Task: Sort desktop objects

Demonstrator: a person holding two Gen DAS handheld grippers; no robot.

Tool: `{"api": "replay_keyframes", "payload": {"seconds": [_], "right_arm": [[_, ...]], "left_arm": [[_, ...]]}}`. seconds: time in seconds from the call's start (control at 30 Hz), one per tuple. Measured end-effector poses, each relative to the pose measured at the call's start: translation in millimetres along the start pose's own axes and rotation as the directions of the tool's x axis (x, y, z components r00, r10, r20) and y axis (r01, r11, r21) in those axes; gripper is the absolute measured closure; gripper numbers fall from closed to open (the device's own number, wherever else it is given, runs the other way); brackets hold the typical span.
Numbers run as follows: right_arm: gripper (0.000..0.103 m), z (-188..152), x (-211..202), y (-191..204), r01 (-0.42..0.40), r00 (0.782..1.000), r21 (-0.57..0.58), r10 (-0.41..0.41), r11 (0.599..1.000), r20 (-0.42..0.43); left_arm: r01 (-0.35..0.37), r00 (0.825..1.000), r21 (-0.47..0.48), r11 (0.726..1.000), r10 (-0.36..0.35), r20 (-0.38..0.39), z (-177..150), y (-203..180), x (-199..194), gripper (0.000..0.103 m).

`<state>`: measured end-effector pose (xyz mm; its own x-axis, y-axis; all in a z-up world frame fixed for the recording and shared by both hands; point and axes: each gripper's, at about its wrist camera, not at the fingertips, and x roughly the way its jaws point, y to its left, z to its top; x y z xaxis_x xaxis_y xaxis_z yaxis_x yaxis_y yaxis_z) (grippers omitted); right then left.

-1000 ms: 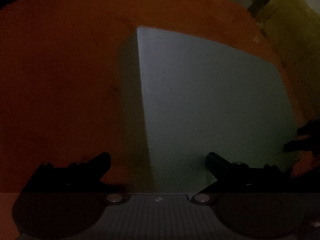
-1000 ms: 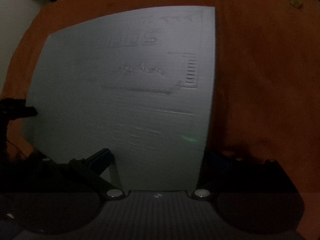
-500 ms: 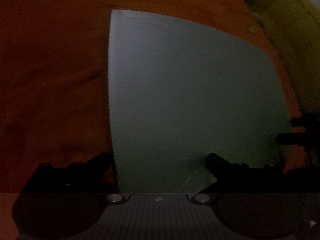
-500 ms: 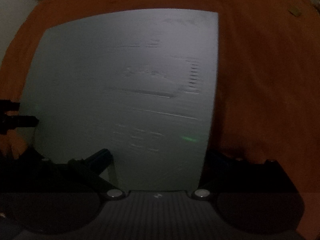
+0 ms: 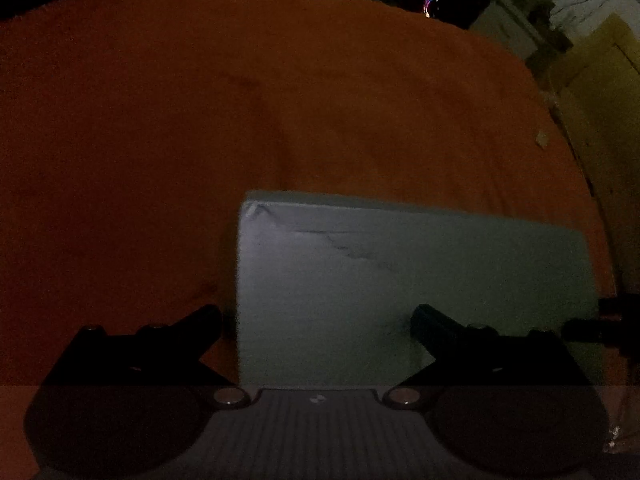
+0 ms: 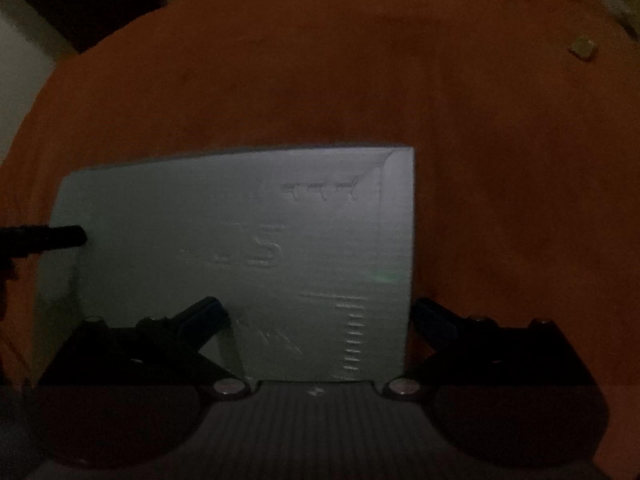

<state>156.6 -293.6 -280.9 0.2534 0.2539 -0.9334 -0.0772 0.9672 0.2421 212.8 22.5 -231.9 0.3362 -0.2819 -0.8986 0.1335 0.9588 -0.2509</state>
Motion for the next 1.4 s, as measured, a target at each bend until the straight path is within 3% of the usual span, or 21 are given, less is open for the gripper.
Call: {"api": "replay_keyframes", "payload": {"seconds": [0.1,0.23,0.3,0.33,0.43,0.5,0.53,0.57,0.6,0.63,0.77,0.93,1.03,1.2,1.3,1.4], "right_arm": [[0.000,-3,-2,2,0.010,1.000,0.009,-0.010,1.000,0.009],[0.000,-10,1,6,0.005,0.999,0.002,-0.005,1.000,0.035],[0.000,-8,-3,9,0.030,1.000,0.014,-0.031,0.999,0.006],[0.000,-8,-8,11,0.058,0.998,0.017,-0.058,0.998,0.008],[0.000,-22,-16,23,0.136,0.991,-0.017,-0.136,0.991,0.009],[0.000,-34,-16,29,0.187,0.982,-0.038,-0.187,0.982,-0.009],[0.000,-41,-13,24,0.161,0.987,0.020,-0.161,0.987,-0.002],[0.000,-45,-10,19,0.137,0.991,0.056,-0.137,0.989,-0.001],[0.000,-45,-10,18,0.129,0.992,0.049,-0.129,0.990,0.007],[0.000,-45,-9,18,0.121,0.992,0.040,-0.122,0.992,0.015],[0.000,-44,-9,20,0.122,0.992,-0.011,-0.122,0.992,0.029],[0.000,-46,-10,43,0.197,0.980,-0.034,-0.196,0.980,0.041],[0.000,-42,-23,57,0.251,0.968,-0.026,-0.249,0.968,0.039],[0.000,-44,-88,92,0.293,0.936,-0.013,-0.284,0.956,0.206],[0.000,-57,-144,115,0.206,0.930,0.011,-0.199,0.979,0.309],[0.000,-80,-195,144,0.179,0.898,-0.006,-0.161,0.984,0.409]], "left_arm": [[-0.007,1.000,0.002,1.000,0.007,0.006,-3,-5,3,0.000],[-0.008,1.000,0.007,1.000,0.007,0.019,-19,26,-17,0.000],[-0.121,0.993,-0.003,0.993,0.121,-0.010,-25,16,-36,0.001],[-0.164,0.986,0.038,0.986,0.164,-0.007,-32,1,-47,0.001],[-0.158,0.987,0.231,0.960,0.154,0.032,-61,-35,-67,0.000],[-0.202,0.976,0.230,0.952,0.214,-0.026,-77,-33,-57,0.000],[-0.183,0.979,0.171,0.968,0.195,-0.056,-83,-23,-51,0.000],[-0.122,0.989,0.053,0.991,0.126,-0.080,-86,-4,-46,0.000],[-0.070,0.993,-0.035,0.997,0.066,-0.100,-87,11,-43,0.000],[-0.037,0.993,-0.054,0.998,0.031,-0.111,-87,19,-42,0.000],[-0.011,0.996,-0.028,1.000,0.008,-0.090,-94,23,-49,0.000],[-0.073,0.996,0.076,0.994,0.076,-0.041,-102,6,-55,0.000],[-0.157,0.986,0.177,0.972,0.166,-0.034,-100,-8,-69,0.000],[-0.234,0.969,0.111,0.966,0.222,0.113,-105,-32,-152,0.000],[-0.216,0.960,0.100,0.971,0.193,0.204,-109,-57,-215,0.000],[-0.298,0.923,0.062,0.953,0.271,0.273,-127,-84,-269,0.000]]}}
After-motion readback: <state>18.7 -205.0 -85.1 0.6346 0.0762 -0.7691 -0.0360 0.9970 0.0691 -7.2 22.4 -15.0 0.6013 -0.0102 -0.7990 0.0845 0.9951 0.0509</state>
